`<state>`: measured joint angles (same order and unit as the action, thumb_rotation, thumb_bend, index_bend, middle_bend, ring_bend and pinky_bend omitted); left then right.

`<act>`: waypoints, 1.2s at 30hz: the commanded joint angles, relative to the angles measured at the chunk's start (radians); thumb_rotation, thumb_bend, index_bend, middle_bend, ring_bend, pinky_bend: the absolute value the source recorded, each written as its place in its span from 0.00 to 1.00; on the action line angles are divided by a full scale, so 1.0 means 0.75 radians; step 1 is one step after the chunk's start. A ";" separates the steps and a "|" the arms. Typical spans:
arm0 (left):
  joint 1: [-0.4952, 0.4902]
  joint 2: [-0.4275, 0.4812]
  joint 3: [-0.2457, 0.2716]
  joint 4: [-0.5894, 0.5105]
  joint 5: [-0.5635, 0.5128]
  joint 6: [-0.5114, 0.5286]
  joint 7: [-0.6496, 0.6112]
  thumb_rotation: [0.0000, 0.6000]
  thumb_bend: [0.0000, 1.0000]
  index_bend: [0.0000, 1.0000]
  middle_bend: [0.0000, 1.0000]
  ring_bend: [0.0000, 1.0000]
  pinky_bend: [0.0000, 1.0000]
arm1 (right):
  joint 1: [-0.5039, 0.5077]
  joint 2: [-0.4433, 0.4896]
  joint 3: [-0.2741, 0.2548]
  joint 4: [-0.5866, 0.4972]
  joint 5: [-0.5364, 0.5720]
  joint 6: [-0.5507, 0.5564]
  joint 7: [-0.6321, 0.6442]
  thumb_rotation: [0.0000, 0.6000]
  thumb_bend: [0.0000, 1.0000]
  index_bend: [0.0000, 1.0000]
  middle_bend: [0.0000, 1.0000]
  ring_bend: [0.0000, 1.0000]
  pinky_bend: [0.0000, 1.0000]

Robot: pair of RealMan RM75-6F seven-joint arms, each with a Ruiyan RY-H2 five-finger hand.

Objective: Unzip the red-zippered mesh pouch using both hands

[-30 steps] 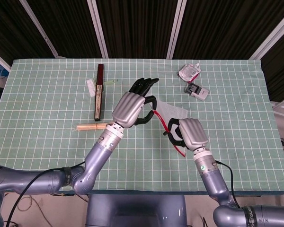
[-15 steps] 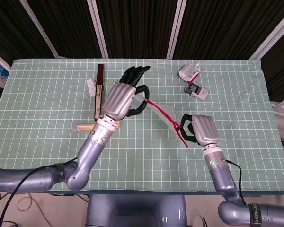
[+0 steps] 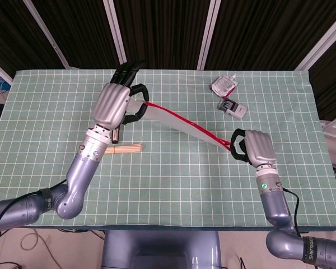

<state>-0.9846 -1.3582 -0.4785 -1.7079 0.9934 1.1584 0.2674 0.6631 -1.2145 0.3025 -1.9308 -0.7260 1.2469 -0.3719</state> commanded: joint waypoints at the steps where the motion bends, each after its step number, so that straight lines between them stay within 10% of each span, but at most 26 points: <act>1: 0.017 0.022 0.002 0.010 -0.003 -0.002 -0.019 1.00 0.42 0.59 0.06 0.00 0.00 | -0.008 0.010 0.003 0.013 0.007 -0.002 0.007 1.00 0.58 0.73 1.00 1.00 0.94; 28: 0.068 0.054 0.041 0.050 -0.026 -0.019 -0.066 1.00 0.37 0.53 0.05 0.00 0.00 | -0.044 0.044 0.025 0.069 0.017 -0.011 0.046 1.00 0.58 0.72 1.00 1.00 0.93; 32: 0.076 0.063 0.048 0.036 -0.047 -0.027 -0.058 1.00 0.22 0.39 0.01 0.00 0.00 | -0.047 0.044 0.023 0.070 0.005 -0.005 0.040 1.00 0.47 0.54 0.92 0.89 0.83; 36: 0.090 0.086 0.052 0.015 -0.073 -0.036 -0.055 1.00 0.12 0.25 0.00 0.00 0.00 | -0.047 0.046 0.021 0.066 0.009 -0.003 0.028 1.00 0.31 0.17 0.60 0.61 0.60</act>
<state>-0.9197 -1.2967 -0.4405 -1.6937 0.9414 1.1331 0.2255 0.6277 -1.1807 0.3180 -1.8800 -0.7217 1.2442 -0.3494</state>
